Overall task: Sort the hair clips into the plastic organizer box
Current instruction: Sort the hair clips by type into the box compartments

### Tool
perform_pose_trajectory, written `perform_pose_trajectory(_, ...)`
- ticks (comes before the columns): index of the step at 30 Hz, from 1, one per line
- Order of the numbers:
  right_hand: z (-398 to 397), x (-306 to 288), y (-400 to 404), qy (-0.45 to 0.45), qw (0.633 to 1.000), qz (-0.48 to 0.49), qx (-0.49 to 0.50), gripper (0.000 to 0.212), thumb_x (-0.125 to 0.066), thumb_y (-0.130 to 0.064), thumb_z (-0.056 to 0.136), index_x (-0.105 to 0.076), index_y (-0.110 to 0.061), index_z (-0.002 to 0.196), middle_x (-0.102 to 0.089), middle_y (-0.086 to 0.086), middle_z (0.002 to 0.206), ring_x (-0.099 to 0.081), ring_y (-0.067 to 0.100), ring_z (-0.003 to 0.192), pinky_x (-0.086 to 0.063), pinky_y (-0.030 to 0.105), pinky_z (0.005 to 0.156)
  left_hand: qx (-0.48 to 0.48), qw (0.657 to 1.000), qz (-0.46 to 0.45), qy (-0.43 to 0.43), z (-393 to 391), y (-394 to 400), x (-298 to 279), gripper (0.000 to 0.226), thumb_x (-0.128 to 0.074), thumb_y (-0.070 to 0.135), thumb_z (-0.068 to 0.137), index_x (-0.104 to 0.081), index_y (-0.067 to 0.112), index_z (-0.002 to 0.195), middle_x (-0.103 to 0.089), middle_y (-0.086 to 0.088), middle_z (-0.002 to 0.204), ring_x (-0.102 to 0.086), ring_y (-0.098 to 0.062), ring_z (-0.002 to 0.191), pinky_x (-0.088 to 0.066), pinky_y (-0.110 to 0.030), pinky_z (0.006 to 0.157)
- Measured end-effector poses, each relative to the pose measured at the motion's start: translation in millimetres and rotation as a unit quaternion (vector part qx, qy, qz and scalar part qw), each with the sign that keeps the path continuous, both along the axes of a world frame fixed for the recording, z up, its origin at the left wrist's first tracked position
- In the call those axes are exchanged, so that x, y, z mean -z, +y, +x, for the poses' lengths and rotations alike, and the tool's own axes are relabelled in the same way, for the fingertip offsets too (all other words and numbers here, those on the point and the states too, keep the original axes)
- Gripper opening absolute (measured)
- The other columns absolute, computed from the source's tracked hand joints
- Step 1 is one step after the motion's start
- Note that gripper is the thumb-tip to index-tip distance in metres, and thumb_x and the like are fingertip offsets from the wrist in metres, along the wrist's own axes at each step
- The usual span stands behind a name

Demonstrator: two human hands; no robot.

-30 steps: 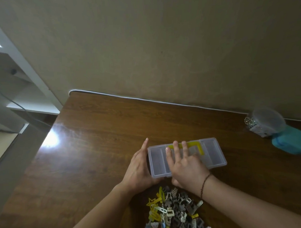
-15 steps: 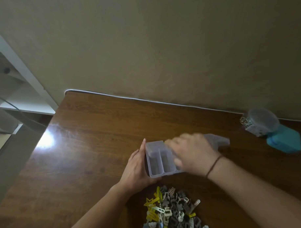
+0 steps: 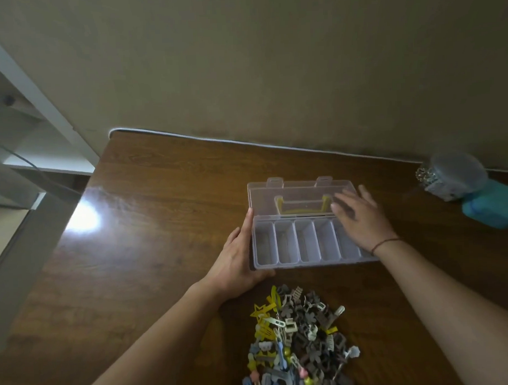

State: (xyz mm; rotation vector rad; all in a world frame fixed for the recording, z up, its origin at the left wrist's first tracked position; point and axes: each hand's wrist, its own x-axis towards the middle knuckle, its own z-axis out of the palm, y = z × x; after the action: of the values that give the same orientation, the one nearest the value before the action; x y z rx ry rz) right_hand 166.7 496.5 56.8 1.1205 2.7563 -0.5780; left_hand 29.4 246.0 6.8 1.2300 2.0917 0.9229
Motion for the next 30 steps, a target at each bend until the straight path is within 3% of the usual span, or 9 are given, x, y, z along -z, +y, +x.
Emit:
perform_pose_trajectory(2,17.2,-3.4,-10.3,0.099,0.991,0.094,-0.003,0.052,-0.036,-0.05,0.097,-0.051,-0.02,0.136,-0.044,0.002,0.148,-0.021,0.027,0.145,-0.023,0.051,0.116,0.013,1.0,-0.005,0.001,1.2,-1.3,-3.7,0.127,-0.079,0.036,0.08,0.027,0.026,0.15,-0.004,0.025,0.149,-0.004,0.019,0.128,-0.012,-0.041,0.124)
perform_pose_trajectory(4,36.2,-9.7,-37.5,0.234,0.958,0.16,-0.047,0.044,-0.045,-0.039,0.093,-0.064,-0.009,0.119,-0.063,0.009,0.126,-0.047,0.033,0.127,-0.036,0.046,0.107,0.017,1.0,-0.01,0.005,4.5,-3.2,-4.5,0.124,-0.076,0.036,0.083,0.029,0.023,0.148,-0.014,0.017,0.153,-0.002,0.022,0.126,-0.012,-0.04,0.123)
perform_pose_trajectory(6,53.5,-12.5,-83.2,0.304,0.933,0.136,-0.136,0.029,-0.054,-0.028,0.09,-0.071,-0.008,0.103,-0.069,0.007,0.102,-0.059,0.026,0.102,-0.045,0.04,0.095,0.015,1.0,-0.008,0.017,8.9,-5.1,-4.0,0.12,-0.073,0.038,0.086,0.03,0.025,0.145,-0.017,0.011,0.157,-0.001,0.021,0.126,-0.012,-0.036,0.122)
perform_pose_trajectory(10,72.2,4.0,-159.1,0.193,0.938,0.046,-0.283,0.011,-0.064,-0.032,0.084,-0.07,-0.025,0.089,-0.064,-0.011,0.084,-0.053,0.01,0.084,-0.049,0.03,0.07,-0.022,0.999,0.004,0.04,14.8,-6.6,-2.1,0.115,-0.075,0.042,0.083,0.018,0.029,0.149,-0.017,0.008,0.161,-0.009,0.015,0.129,-0.019,-0.036,0.121)
perform_pose_trajectory(14,76.0,18.9,-177.3,0.1,0.948,-0.012,-0.302,0.033,-0.061,-0.06,0.073,-0.064,-0.034,0.094,-0.054,-0.015,0.086,-0.05,0.009,0.083,-0.047,0.028,0.068,-0.052,0.997,0.026,0.058,18.0,-9.4,4.4,0.115,-0.081,0.041,0.077,0.003,0.025,0.154,-0.019,0.018,0.15,-0.016,0.014,0.129,-0.024,-0.03,0.116)
perform_pose_trajectory(16,81.9,26.6,-176.2,0.083,0.936,0.005,-0.341,0.041,-0.058,-0.068,0.071,-0.061,-0.036,0.098,-0.052,-0.014,0.089,-0.049,0.01,0.084,-0.046,0.028,0.071,-0.064,0.995,0.035,0.065,18.8,-10.9,10.8,0.116,-0.083,0.043,0.074,-0.002,0.024,0.156,-0.032,0.012,0.152,-0.029,0.002,0.136,-0.029,-0.029,0.113)
perform_pose_trajectory(19,88.6,39.2,-169.8,0.096,0.927,0.038,-0.361,0.044,-0.058,-0.068,0.072,-0.06,-0.037,0.104,-0.054,-0.012,0.095,-0.051,0.012,0.088,-0.048,0.031,0.074,-0.077,0.994,0.051,0.066,20.3,-13.7,18.9,0.116,-0.081,0.05,0.071,-0.005,0.03,0.157,-0.04,0.005,0.154,-0.04,-0.014,0.139,-0.037,-0.031,0.11)
perform_pose_trajectory(25,96.9,57.1,-150.7,0.183,0.923,0.083,-0.328,0.044,-0.068,-0.057,0.071,-0.067,-0.031,0.107,-0.057,-0.012,0.094,-0.049,0.012,0.089,-0.036,0.026,0.076,-0.067,0.991,0.082,0.082,24.2,-18.0,29.8,0.116,-0.081,0.052,0.069,-0.003,0.039,0.154,-0.041,0.007,0.154,-0.047,-0.012,0.135,-0.044,-0.034,0.107)
perform_pose_trajectory(30,101.6,66.2,-153.5,0.227,0.899,0.137,-0.35,0.034,-0.072,-0.03,0.061,-0.064,-0.03,0.094,-0.056,-0.009,0.093,-0.047,0.016,0.087,-0.042,0.032,0.071,-0.063,0.988,0.118,0.078,24.9,-20.8,37.8,0.116,-0.087,0.041,0.068,-0.011,0.031,0.155,-0.048,0.021,0.141,-0.048,0.006,0.126,-0.038,-0.007,0.1)
